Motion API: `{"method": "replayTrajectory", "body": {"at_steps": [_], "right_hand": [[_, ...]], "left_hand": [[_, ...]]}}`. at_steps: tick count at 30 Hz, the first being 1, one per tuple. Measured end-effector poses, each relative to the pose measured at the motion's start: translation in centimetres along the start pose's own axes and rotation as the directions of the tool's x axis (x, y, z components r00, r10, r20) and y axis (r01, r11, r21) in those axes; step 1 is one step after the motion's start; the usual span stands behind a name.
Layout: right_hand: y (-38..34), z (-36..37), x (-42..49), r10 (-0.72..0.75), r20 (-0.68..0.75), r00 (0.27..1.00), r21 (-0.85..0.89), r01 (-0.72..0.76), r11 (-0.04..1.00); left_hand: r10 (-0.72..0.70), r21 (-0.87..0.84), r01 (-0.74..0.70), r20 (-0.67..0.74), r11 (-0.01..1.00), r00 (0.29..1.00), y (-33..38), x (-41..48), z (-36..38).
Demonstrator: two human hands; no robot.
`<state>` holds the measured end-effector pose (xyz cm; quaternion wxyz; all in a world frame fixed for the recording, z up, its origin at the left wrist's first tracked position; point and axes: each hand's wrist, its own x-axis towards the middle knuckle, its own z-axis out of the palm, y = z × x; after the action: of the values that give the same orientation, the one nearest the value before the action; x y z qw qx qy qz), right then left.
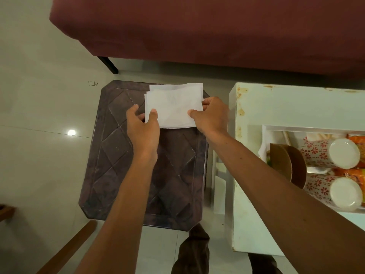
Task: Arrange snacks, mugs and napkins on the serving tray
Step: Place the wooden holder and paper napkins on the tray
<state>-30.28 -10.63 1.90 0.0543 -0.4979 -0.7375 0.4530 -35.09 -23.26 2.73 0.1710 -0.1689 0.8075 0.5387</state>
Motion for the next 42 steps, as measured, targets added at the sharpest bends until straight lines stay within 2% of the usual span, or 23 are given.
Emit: {"method": "replayTrajectory", "body": {"at_steps": [4, 7, 10, 16, 19, 23, 25, 28, 31, 33, 37, 40, 42], "right_hand": [[-0.2, 0.1, 0.5, 0.050, 0.063, 0.997, 0.046, -0.053, 0.998], [-0.3, -0.3, 0.2, 0.006, 0.139, 0.990, 0.079, -0.017, 0.997], [-0.3, -1.3, -0.7, -0.041, 0.166, 0.985, 0.152, 0.016, 0.988], [1.0, -5.2, -3.4, 0.070, 0.186, 0.980, 0.413, -0.142, 0.900], [2.6, -7.8, -5.1, 0.074, 0.035, 0.997, 0.368, -0.082, 0.926], [4.9, -10.8, -7.9, 0.018, -0.112, 0.994, 0.300, 0.016, 0.954], [5.9, -12.2, -9.2, -0.013, -0.105, 0.994, 0.260, 0.041, 0.965], [7.6, -13.8, -10.9, -0.069, 0.012, 0.998, 0.300, 0.062, 0.952], [10.0, -15.7, -11.6, -0.103, 0.081, 0.991, 0.299, 0.074, 0.951], [11.4, -16.7, -11.7, -0.138, 0.077, 0.987, 0.271, 0.112, 0.956], [13.8, -18.7, -11.7, -0.220, -0.026, 0.975, 0.262, 0.219, 0.940], [15.5, -19.7, -11.3, -0.233, -0.081, 0.969, 0.246, 0.246, 0.938], [16.7, -20.4, -11.3, -0.246, -0.064, 0.967, 0.159, 0.253, 0.954]], "left_hand": [[-0.034, -0.002, 0.034, 0.051, 0.999, 0.998, 1.2, 1.6, 0.4], [-0.094, -0.046, 0.099, 0.102, 0.994, 0.990, 1.8, 2.2, 0.5], [-0.077, -0.066, 0.092, 0.212, 0.994, 0.974, 2.0, 1.7, 0.4], [-0.057, -0.194, 0.150, 0.417, 0.969, 0.907, 1.5, -3.0, -0.6], [-0.054, -0.170, 0.139, 0.424, 0.976, 0.904, 0.3, -6.0, -0.4], [0.037, -0.011, -0.036, 0.371, 0.999, 0.928, -1.6, -10.5, 1.2], [0.074, 0.009, -0.085, 0.405, 0.996, 0.911, -2.4, -13.0, 2.4], [0.072, 0.026, -0.094, 0.458, 0.995, 0.886, -3.0, -16.3, 4.2], [-0.020, -0.029, 0.039, 0.484, 0.999, 0.875, -3.0, -18.6, 5.9], [-0.076, -0.027, 0.101, 0.479, 0.994, 0.874, -2.8, -19.6, 7.1], [0.036, 0.103, -0.080, 0.372, 0.991, 0.927, -2.2, -21.4, 9.8], [0.115, 0.240, -0.211, 0.359, 0.948, 0.926, -2.2, -22.1, 12.0], [0.179, 0.306, -0.301, 0.370, 0.903, 0.912, -1.9, -22.4, 13.5]]}}
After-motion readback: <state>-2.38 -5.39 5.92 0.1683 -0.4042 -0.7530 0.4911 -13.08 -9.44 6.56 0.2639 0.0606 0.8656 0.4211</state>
